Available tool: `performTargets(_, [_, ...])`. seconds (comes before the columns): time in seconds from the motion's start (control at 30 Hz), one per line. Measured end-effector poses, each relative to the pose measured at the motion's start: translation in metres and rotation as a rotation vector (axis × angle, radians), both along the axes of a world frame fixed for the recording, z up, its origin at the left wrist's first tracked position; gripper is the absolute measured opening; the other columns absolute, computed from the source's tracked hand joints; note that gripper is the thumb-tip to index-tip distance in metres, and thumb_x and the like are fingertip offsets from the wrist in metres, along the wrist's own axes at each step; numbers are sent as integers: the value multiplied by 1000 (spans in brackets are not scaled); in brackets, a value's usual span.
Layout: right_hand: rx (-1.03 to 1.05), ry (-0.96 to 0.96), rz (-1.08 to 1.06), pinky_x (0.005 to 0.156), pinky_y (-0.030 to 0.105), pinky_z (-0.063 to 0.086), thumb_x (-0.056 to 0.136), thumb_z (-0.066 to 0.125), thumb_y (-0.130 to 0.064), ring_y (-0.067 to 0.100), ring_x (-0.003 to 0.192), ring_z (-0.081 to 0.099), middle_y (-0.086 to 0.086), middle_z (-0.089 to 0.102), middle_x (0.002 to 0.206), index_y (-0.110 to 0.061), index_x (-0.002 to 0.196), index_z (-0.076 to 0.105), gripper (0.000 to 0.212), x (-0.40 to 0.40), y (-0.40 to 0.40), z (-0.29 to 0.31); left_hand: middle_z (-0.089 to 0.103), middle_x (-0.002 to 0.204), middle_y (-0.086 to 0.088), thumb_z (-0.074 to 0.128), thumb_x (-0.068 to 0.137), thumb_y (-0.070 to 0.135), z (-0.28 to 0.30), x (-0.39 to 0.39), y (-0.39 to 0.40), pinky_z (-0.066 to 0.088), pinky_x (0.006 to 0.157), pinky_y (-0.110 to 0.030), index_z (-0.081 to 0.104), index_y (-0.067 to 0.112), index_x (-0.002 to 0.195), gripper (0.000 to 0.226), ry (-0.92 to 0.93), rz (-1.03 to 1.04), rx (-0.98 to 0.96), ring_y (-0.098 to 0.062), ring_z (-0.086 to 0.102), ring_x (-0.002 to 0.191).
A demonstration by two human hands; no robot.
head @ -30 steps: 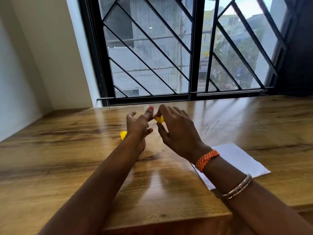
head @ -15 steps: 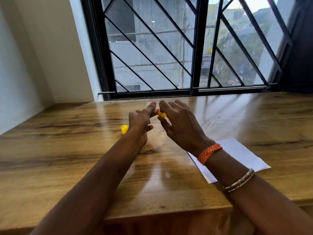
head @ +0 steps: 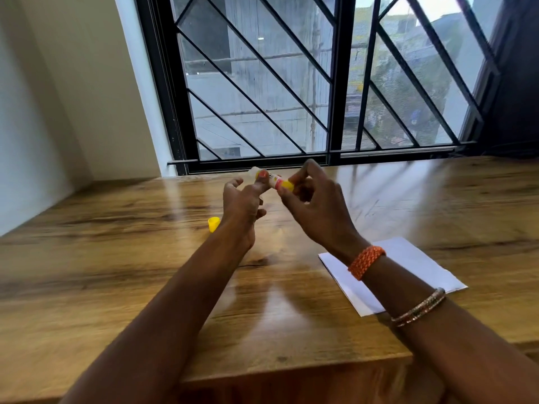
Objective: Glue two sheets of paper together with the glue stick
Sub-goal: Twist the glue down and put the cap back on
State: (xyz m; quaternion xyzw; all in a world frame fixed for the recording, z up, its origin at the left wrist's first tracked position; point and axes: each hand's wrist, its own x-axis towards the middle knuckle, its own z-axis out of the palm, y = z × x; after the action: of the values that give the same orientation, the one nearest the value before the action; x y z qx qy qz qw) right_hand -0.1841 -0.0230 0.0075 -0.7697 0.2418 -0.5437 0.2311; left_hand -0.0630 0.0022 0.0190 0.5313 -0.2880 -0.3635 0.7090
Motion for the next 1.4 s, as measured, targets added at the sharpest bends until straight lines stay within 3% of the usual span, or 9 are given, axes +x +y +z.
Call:
performTargets(0.17, [-652, 392, -223, 75, 23, 34, 76, 64, 1, 7, 82, 33, 5, 58, 88, -12, 103, 49, 33, 1, -6, -7, 59, 127, -15, 69, 80, 38, -8, 3, -4, 38, 103, -43, 36, 3, 135, 73, -38, 97, 50, -33, 43, 130])
performTargets(0.47, [456, -14, 255, 65, 30, 55, 90, 61, -21, 12, 62, 65, 12, 72, 80, -13, 91, 47, 17, -2, -1, 3, 57, 109, -11, 61, 88, 13, 2, -1, 3, 35, 65, -27, 36, 14, 135, 54, -1, 17, 61, -11, 46, 76])
performTargets(0.67, [-721, 491, -278, 66, 35, 44, 79, 57, 1, 23, 71, 50, 7, 59, 78, -18, 107, 48, 35, 0, -4, -5, 51, 134, -22, 65, 86, 22, -2, -3, 3, 38, 104, -44, 39, 6, 131, 55, -76, 111, 120, -34, 44, 130])
performTargets(0.77, [-851, 499, -406, 70, 35, 43, 73, 60, 1, 26, 79, 54, 7, 60, 82, -16, 106, 59, 38, 1, 6, -3, 51, 135, -22, 65, 86, 23, -3, -3, 0, 35, 105, -44, 40, 3, 132, 57, -41, 76, 124, -34, 45, 130])
performTargets(0.97, [143, 177, -23, 67, 33, 49, 81, 66, -18, 15, 69, 61, -1, 67, 79, -15, 99, 52, 22, -6, 11, 8, 57, 130, -20, 60, 88, 13, 2, -4, 6, 30, 60, -27, 38, 10, 131, 48, 47, 12, 56, -15, 54, 89])
performTargets(1.13, [1048, -196, 412, 68, 28, 47, 92, 53, -17, 15, 69, 63, 11, 72, 86, -5, 105, 59, 19, -13, 5, 13, 63, 123, -18, 54, 92, 10, 5, -13, 11, 35, 73, -29, 37, 17, 118, 32, 10, -66, 26, -11, 54, 79])
performTargets(1.2, [1088, -270, 442, 64, 26, 48, 90, 56, -15, 13, 64, 63, 11, 71, 83, -4, 105, 58, 19, -15, 3, 12, 63, 122, -16, 57, 91, 13, 5, -15, 12, 35, 95, -36, 36, 17, 121, 36, -20, -67, 18, -11, 48, 114])
performTargets(1.27, [899, -219, 349, 64, 26, 48, 89, 61, -15, 13, 65, 62, 9, 71, 81, -10, 97, 57, 11, -12, 7, 11, 60, 125, -16, 59, 89, 16, 4, -14, 11, 35, 96, -35, 36, 15, 125, 42, -55, -39, 18, -13, 45, 89])
performTargets(1.4, [-367, 381, -326, 82, 38, 32, 82, 65, -21, 19, 83, 59, -5, 65, 78, -22, 90, 53, 15, -6, 10, -7, 52, 133, -20, 64, 86, 20, -1, -11, 8, 35, 85, -29, 35, 13, 130, 53, -56, 18, 53, -31, 48, 125])
